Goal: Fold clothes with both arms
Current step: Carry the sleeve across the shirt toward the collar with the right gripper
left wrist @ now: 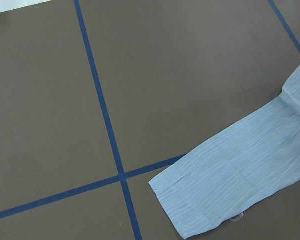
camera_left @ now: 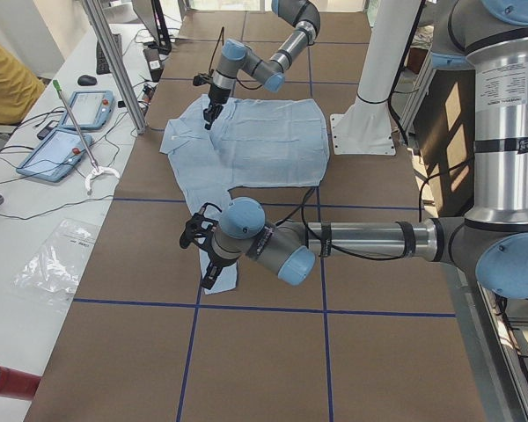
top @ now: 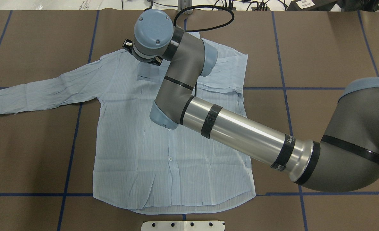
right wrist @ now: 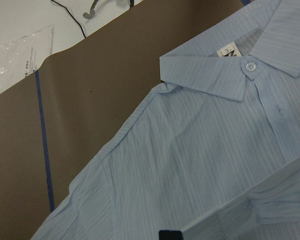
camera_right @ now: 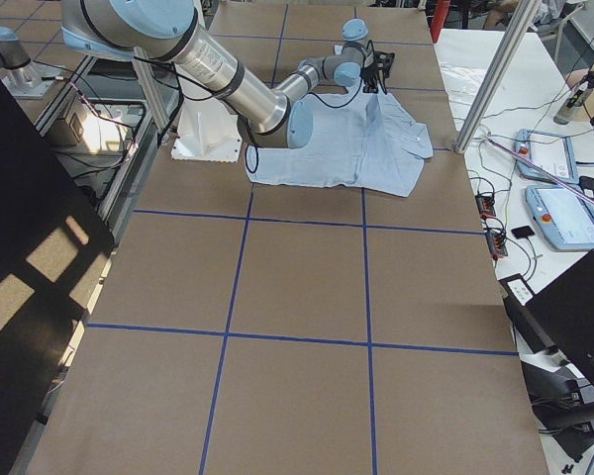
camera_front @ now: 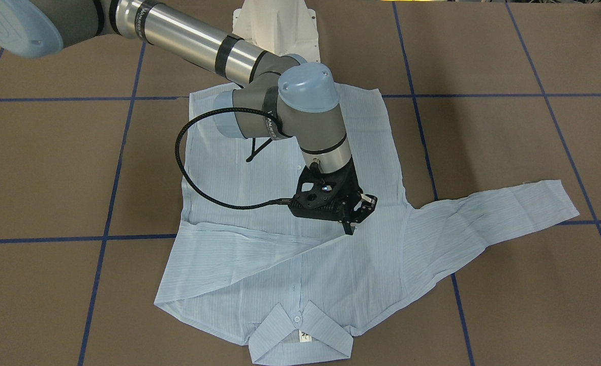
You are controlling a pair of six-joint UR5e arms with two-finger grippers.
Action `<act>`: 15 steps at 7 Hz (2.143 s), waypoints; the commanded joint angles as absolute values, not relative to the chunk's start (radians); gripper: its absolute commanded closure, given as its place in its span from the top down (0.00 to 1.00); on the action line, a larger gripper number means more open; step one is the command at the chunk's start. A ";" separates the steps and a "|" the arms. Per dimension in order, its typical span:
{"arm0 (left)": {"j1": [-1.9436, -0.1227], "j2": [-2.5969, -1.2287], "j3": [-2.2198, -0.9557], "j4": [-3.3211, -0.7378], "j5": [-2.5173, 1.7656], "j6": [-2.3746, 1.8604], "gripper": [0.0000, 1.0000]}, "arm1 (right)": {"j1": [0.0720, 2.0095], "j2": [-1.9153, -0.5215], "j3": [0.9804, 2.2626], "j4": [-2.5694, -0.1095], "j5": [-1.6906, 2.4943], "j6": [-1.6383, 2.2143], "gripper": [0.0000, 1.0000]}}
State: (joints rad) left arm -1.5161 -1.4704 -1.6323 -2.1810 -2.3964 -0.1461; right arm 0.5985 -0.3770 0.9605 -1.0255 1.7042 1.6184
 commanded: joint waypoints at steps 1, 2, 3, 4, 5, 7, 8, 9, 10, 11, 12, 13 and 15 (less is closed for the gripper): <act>-1.509 -1.479 -1.631 -2.181 -2.401 -0.219 1.00 | 0.591 -0.373 0.948 -1.023 1.695 1.617 0.77; -1.505 -1.491 -1.625 -2.180 -2.399 -0.244 1.00 | 0.588 -0.367 0.948 -1.025 1.690 1.617 0.98; -1.479 -1.534 -1.602 -2.180 -2.396 -0.256 1.00 | 0.577 -0.353 0.940 -1.025 1.671 1.618 0.99; -1.448 -1.619 -1.529 -2.180 -2.395 -0.296 1.00 | 0.577 -0.338 0.943 -1.029 1.669 1.623 0.99; -1.430 -1.702 -1.423 -2.186 -2.388 -0.333 1.00 | 0.581 -0.336 0.957 -1.034 1.667 1.658 0.99; -1.384 -1.732 -1.246 -2.357 -2.387 -0.362 1.00 | 0.594 -0.471 1.154 -1.121 1.669 1.671 0.98; -1.344 -1.739 -1.183 -2.449 -2.384 -0.453 1.00 | 0.607 -0.574 1.284 -1.118 1.677 1.667 0.96; -1.295 -1.729 -1.180 -2.492 -2.334 -0.557 1.00 | 0.615 -0.642 1.346 -1.117 1.686 1.667 0.96; -1.286 -1.700 -1.178 -2.512 -2.339 -0.612 1.00 | 0.617 -0.658 1.354 -1.112 1.686 1.666 0.96; -1.270 -1.647 -1.180 -2.511 -2.347 -0.620 1.00 | 0.615 -0.670 1.356 -1.109 1.687 1.666 0.96; -1.270 -1.620 -1.183 -2.513 -2.402 -0.638 0.99 | 0.615 -0.672 1.358 -1.109 1.687 1.666 0.96; -1.269 -1.596 -1.184 -2.545 -2.419 -0.678 0.98 | 0.614 -0.676 1.358 -1.109 1.686 1.667 0.97; -1.218 -1.598 -1.183 -2.579 -2.424 -0.747 0.98 | 0.614 -0.696 1.390 -1.108 1.687 1.669 0.97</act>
